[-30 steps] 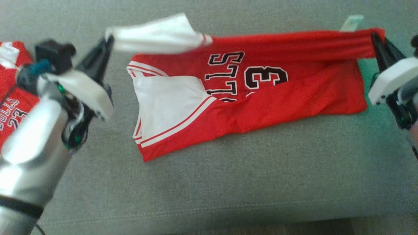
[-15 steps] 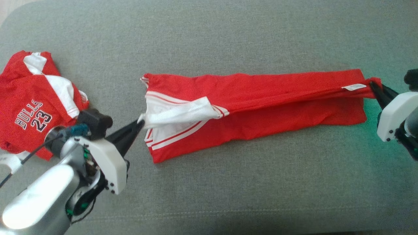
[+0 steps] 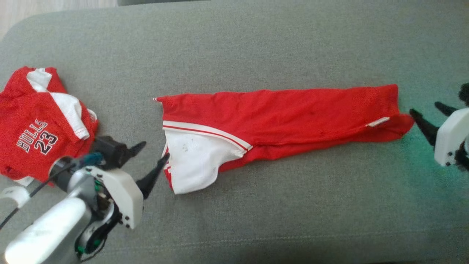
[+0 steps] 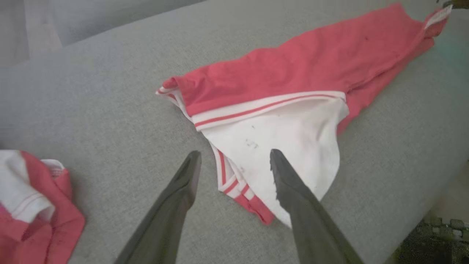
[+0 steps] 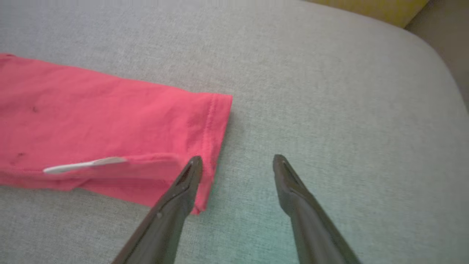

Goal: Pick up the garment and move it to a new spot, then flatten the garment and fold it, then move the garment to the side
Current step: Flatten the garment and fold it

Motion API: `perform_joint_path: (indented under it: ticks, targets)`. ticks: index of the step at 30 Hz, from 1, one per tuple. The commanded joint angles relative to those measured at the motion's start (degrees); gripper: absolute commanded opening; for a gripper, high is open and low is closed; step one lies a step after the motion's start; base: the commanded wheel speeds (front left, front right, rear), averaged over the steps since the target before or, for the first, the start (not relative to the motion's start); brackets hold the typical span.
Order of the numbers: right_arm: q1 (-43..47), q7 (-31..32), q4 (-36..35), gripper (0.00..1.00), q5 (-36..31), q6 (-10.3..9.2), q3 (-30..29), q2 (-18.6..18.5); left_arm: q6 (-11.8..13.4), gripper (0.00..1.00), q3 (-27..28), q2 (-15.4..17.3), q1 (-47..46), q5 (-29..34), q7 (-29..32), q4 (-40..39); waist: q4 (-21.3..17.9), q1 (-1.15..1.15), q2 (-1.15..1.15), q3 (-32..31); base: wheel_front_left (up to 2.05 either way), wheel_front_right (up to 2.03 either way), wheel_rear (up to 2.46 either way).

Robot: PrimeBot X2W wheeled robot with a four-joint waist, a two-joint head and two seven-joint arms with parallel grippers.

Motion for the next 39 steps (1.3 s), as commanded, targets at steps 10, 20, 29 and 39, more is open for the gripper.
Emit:
perform_joint_path:
  ticks: [10, 20, 29, 39]
  targets:
    - [-1.0, -12.2, -3.2, 1.0, 5.6, 0.37, -11.4, 1.3, 6.6, 1.0, 14.5, -4.3, -1.2, -6.3, -15.6, -1.2, -0.2, 0.0, 0.0, -2.5, 0.0, 0.0, 0.0]
    - [8.2, -23.9, -7.8, 1.0, 0.6, 0.37, -23.3, 12.9, 4.6, 1.0, 33.3, -19.8, 5.8, -1.8, -20.2, -2.8, 0.3, 0.0, 0.0, -5.5, 0.0, 0.0, 0.0]
    - [16.9, -24.1, -11.8, 1.0, -15.8, 0.37, -36.2, 24.6, -3.7, 1.0, 43.6, -30.2, 14.1, 11.4, -20.2, -3.5, -0.1, 0.0, 0.0, -5.3, 0.0, 0.0, 0.0]
    - [20.1, -24.0, -11.3, 1.0, -26.5, 0.37, -46.0, 30.3, -8.8, 1.0, 48.3, -34.2, 16.0, 17.5, -20.2, -3.3, 0.8, 0.0, 0.0, -3.6, 0.0, 0.0, 0.0]
